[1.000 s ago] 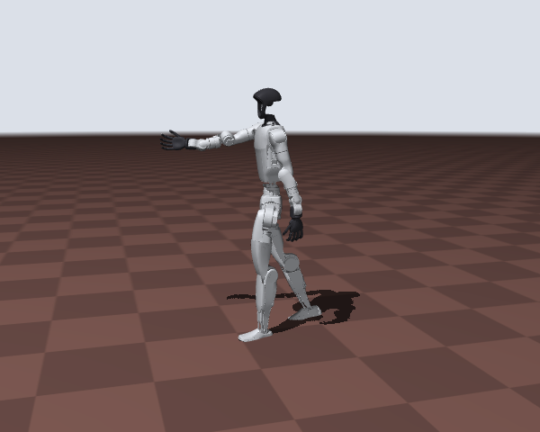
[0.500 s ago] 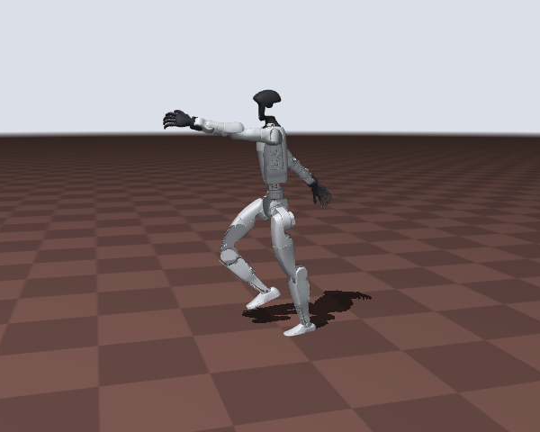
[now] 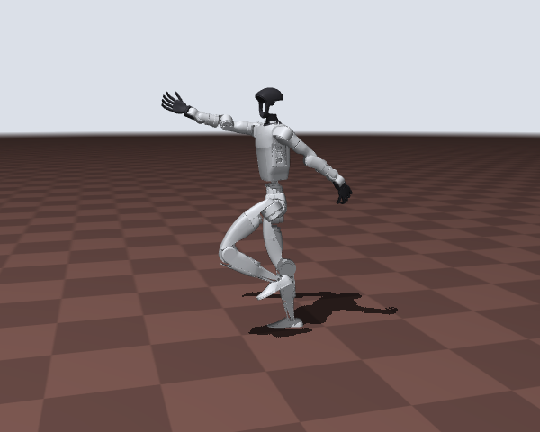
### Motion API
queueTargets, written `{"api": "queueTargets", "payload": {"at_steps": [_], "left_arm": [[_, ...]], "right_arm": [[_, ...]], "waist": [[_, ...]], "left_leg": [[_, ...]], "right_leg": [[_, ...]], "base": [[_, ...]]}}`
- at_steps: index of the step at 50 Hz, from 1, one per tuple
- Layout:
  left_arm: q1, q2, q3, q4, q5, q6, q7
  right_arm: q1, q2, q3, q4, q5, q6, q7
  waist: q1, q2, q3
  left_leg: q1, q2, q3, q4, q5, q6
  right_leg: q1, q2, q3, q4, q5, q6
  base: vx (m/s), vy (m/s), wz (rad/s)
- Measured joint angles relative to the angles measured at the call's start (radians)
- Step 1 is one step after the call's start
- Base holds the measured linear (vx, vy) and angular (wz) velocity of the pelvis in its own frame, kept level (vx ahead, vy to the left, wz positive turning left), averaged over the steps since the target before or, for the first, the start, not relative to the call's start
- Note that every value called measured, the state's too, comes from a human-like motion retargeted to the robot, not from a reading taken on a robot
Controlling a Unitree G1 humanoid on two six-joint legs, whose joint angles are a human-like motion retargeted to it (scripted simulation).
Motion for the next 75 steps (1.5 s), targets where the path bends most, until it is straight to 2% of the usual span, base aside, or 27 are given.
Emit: {"api": "queueTargets", "payload": {"at_steps": [5, 8, 10, 13, 15, 17, 20, 22, 25, 30, 35, 39, 42, 43, 45, 46, 48, 50, 52, 55, 58, 61, 65, 69, 71, 73, 75], "left_arm": [[0.043, 0.039, 0.062, -0.009, -0.018, 0.043, -0.026], [-0.099, 0.019, 0.057, -0.004, -0.048, 0.043, 0.014], [-0.245, -0.006, 0.063, 0.017, -0.085, 0.005, 0.110], [-0.524, -0.052, 0.087, 0.044, -0.174, -0.086, 0.272], [-0.721, -0.076, 0.121, 0.050, -0.137, -0.111, 0.324], [-0.934, -0.085, 0.152, 0.035, 0.005, -0.106, 0.337], [-1.317, -0.079, 0.174, -0.014, 0.196, -0.040, 0.323], [-1.581, -0.063, 0.186, -0.055, 0.247, 0.016, 0.337], [-1.926, -0.013, 0.160, -0.124, 0.254, 0.072, 0.384], [-2.283, 0.147, 0.019, -0.248, 0.138, 0.060, 0.454], [-2.477, 0.263, -0.054, -0.242, 0.177, 0.067, 0.417], [-2.412, 0.255, -0.056, -0.236, 0.145, 0.032, 0.412], [-2.223, 0.201, -0.019, -0.268, 0.130, -0.020, 0.426], [-2.137, 0.171, 0.004, -0.282, 0.111, -0.038, 0.442], [-1.968, 0.103, 0.057, -0.292, 0.076, -0.046, 0.484], [-1.872, 0.071, 0.082, -0.268, 0.103, -0.044, 0.466], [-1.659, 0.013, 0.122, -0.195, 0.163, -0.049, 0.423], [-1.417, -0.023, 0.160, -0.081, 0.219, -0.032, 0.334], [-1.155, -0.049, 0.175, 0.012, 0.189, -0.029, 0.221], [-0.782, -0.083, 0.159, 0.072, 0.170, -0.073, 0.194], [-0.440, -0.085, 0.064, 0.027, 0.112, -0.111, 0.118], [-0.162, -0.045, -0.007, -0.015, 0.049, -0.098, 0.038], [0.036, 0.007, 0.013, -0.007, 0.044, -0.012, -0.023], [0.019, 0.016, 0.033, -0.022, 0.035, 0.029, -0.042], [-0.058, 0.007, 0.040, -0.020, 0.007, 0.019, -0.003], [-0.180, -0.005, 0.059, 0.004, -0.019, -0.014, 0.085], [-0.341, -0.021, 0.079, 0.041, -0.061, -0.084, 0.220]], "right_arm": [[-0.205, -0.013, 0.127, 0.059, -0.030, 0.028, 0.018], [-0.164, 0.035, 0.070, 0.091, -0.034, 0.030, 0.027], [-0.060, 0.086, -0.003, 0.079, -0.019, 0.009, 0.015], [0.213, 0.177, -0.126, 0.008, -0.127, -0.014, -0.024], [0.474, 0.236, -0.214, -0.051, -0.359, 0.024, -0.012], [0.771, 0.271, -0.234, -0.069, -0.589, 0.060, 0.069], [1.164, 0.282, -0.166, 0.014, -0.849, 0.142, 0.227], [1.393, 0.298, -0.125, 0.092, -0.966, 0.215, 0.331], [1.721, 0.330, -0.088, 0.149, -1.041, 0.278, 0.436], [2.204, 0.318, -0.017, 0.157, -0.865, 0.276, 0.550], [2.479, 0.263, -0.143, 0.182, -0.821, 0.306, 0.630], [2.483, 0.273, -0.173, 0.182, -0.770, 0.281, 0.636], [2.373, 0.301, -0.145, 0.182, -0.728, 0.253, 0.576], [2.318, 0.310, -0.145, 0.182, -0.707, 0.249, 0.538], [2.174, 0.330, -0.172, 0.182, -0.705, 0.277, 0.454], [2.090, 0.339, -0.177, 0.182, -0.705, 0.282, 0.433], [1.905, 0.353, -0.147, 0.182, -0.617, 0.262, 0.382], [1.688, 0.356, -0.090, 0.182, -0.478, 0.234, 0.331], [1.454, 0.320, -0.170, 0.159, -0.492, 0.201, 0.258], [1.098, 0.250, -0.337, 0.086, -0.461, 0.143, 0.139], [0.765, 0.178, -0.309, 0.017, -0.256, 0.052, 0.063], [0.484, 0.096, -0.188, -0.029, -0.120, -0.012, 0.021], [0.156, 0.013, -0.032, 0.025, -0.111, 0.033, 0.022], [-0.008, 0.037, 0.057, 0.096, -0.217, 0.070, -0.001], [-0.001, 0.088, 0.068, 0.098, -0.302, 0.054, -0.045], [0.071, 0.156, 0.070, 0.069, -0.404, 0.035, -0.097], [0.189, 0.232, 0.070, 0.018, -0.472, 0.003, -0.143]], "waist": [[-0.027, -0.014, -0.039], [-0.026, -0.016, -0.045], [0.008, 0.021, -0.003], [-0.011, 0.129, 0.039], [-0.093, 0.174, 0.037], [-0.183, 0.221, 0.016], [-0.254, 0.232, -0.079], [-0.308, 0.238, -0.068], [-0.409, 0.251, -0.038], [-0.558, 0.289, -0.021], [-0.612, 0.274, -0.025], [-0.603, 0.267, -0.039], [-0.596, 0.260, -0.034], [-0.597, 0.254, -0.019], [-0.573, 0.217, 0.038], [-0.522, 0.192, 0.039], [-0.402, 0.145, 0.050], [-0.296, 0.081, 0.064], [-0.287, 0.057, -0.031], [-0.216, 0.053, -0.045], [-0.088, 0.029, -0.017], [0.001, 0.013, -0.009], [0.023, 0.003, -0.017], [-0.016, -0.019, -0.057], [-0.031, -0.036, -0.077], [-0.022, -0.045, -0.066], [0.006, -0.003, -0.015]], "left_leg": [[0.011, 0.009, 0.051, -0.424, 0.040, 0.000], [0.256, -0.009, 0.174, -0.975, 0.085, -0.060], [0.550, -0.048, 0.271, -1.457, 0.187, -0.126], [0.893, -0.095, 0.326, -1.951, 0.478, -0.198], [0.967, -0.098, 0.291, -1.986, 0.535, -0.252], [1.004, -0.081, 0.221, -1.986, 0.529, -0.291], [0.916, -0.085, 0.139, -1.986, 0.513, -0.291], [0.923, -0.099, 0.086, -1.986, 0.491, -0.291], [0.954, -0.118, 0.009, -1.986, 0.466, -0.274], [1.026, -0.106, -0.048, -1.986, 0.431, -0.246], [1.099, -0.112, -0.049, -1.986, 0.412, -0.252], [1.144, -0.112, -0.068, -1.986, 0.407, -0.268], [1.194, -0.122, -0.103, -1.976, 0.397, -0.269], [1.223, -0.126, -0.123, -1.960, 0.389, -0.267], [1.314, -0.156, -0.156, -1.934, 0.384, -0.253], [1.329, -0.180, -0.140, -1.912, 0.400, -0.234], [1.340, -0.222, -0.080, -1.819, 0.437, -0.190], [1.241, -0.247, 0.006, -1.510, 0.388, -0.175], [0.856, -0.153, 0.037, -0.878, 0.222, -0.147], [0.545, -0.048, 0.038, -0.294, 0.053, -0.060], [0.348, -0.031, 0.035, -0.011, -0.012, -0.034], [0.157, -0.057, 0.004, 0.088, -0.038, -0.033], [-0.010, -0.066, -0.012, -0.014, -0.022, -0.002], [0.034, -0.030, 0.067, -0.409, 0.010, 0.028], [0.160, -0.031, 0.151, -0.739, 0.020, 0.008], [0.391, -0.078, 0.242, -1.197, 0.078, -0.056], [0.699, -0.138, 0.303, -1.700, 0.256, -0.123]], "right_leg": [[0.032, -0.008, -0.029, 0.004, -0.020, 0.016], [0.060, -0.014, 0.003, 0.037, -0.030, 0.039], [0.137, 0.004, 0.054, 0.070, -0.044, 0.052], [0.260, 0.074, 0.088, 0.136, -0.044, 0.027], [0.286, 0.105, 0.040, 0.235, 0.000, -0.013], [0.181, 0.143, -0.048, 0.537, 0.036, -0.064], [-0.276, 0.125, -0.125, 1.251, 0.006, -0.104], [-0.460, 0.099, -0.147, 1.571, -0.047, -0.123], [-0.678, 0.062, -0.158, 1.906, -0.107, -0.136], [-0.927, 0.073, -0.157, 2.087, -0.206, -0.179], [-1.008, 0.097, -0.143, 1.916, -0.286, -0.209], [-0.892, 0.118, -0.153, 1.480, -0.314, -0.178], [-0.631, 0.074, -0.255, 0.913, -0.286, -0.138], [-0.488, 0.070, -0.305, 0.658, -0.229, -0.108], [-0.180, 0.085, -0.364, 0.156, -0.011, -0.017], [-0.126, 0.084, -0.339, 0.070, 0.060, 0.018], [-0.051, 0.074, -0.259, 0.003, 0.124, 0.056], [0.000, 0.028, -0.168, 0.000, 0.122, 0.065], [-0.072, 0.018, -0.143, 0.000, 0.110, 0.040], [-0.061, 0.028, -0.099, 0.000, 0.069, 0.039], [-0.028, 0.012, -0.028, 0.000, 0.042, 0.048], [-0.009, 0.001, 0.000, 0.000, 0.022, 0.044], [0.018, 0.000, -0.022, 0.000, -0.008, 0.025], [0.021, 0.001, -0.033, 0.021, -0.033, 0.038], [0.026, -0.004, -0.017, 0.032, -0.039, 0.056], [0.071, -0.010, 0.017, 0.043, -0.053, 0.077], [0.176, 0.017, 0.065, 0.057, -0.080, 0.083]], "base": [[0.52, 0.13, 0.36], [0.59, 0.14, -0.57], [0.71, 0.23, -1.50], [0.71, 0.35, -0.62], [0.62, 0.39, 1.19], [0.51, 0.35, 1.82], [0.38, 0.21, 1.43], [0.45, 0.14, 1.44], [0.52, 0.11, 1.26], [0.55, 0.02, 0.48], [0.55, -0.07, -0.01], [0.54, -0.10, 0.09], [0.58, -0.09, 0.55], [0.66, -0.12, 0.78], [0.70, -0.18, 0.28], [0.65, -0.24, -0.93], [0.60, -0.27, -2.01], [0.51, -0.24, -1.94], [0.38, -0.12, -0.58], [0.49, -0.01, -0.78], [0.51, 0.04, -1.16], [0.48, 0.08, -0.52], [0.47, 0.10, 0.29], [0.49, 0.07, 0.30], [0.55, 0.09, -0.35], [0.64, 0.13, -1.11], [0.70, 0.21, -1.46]]}}
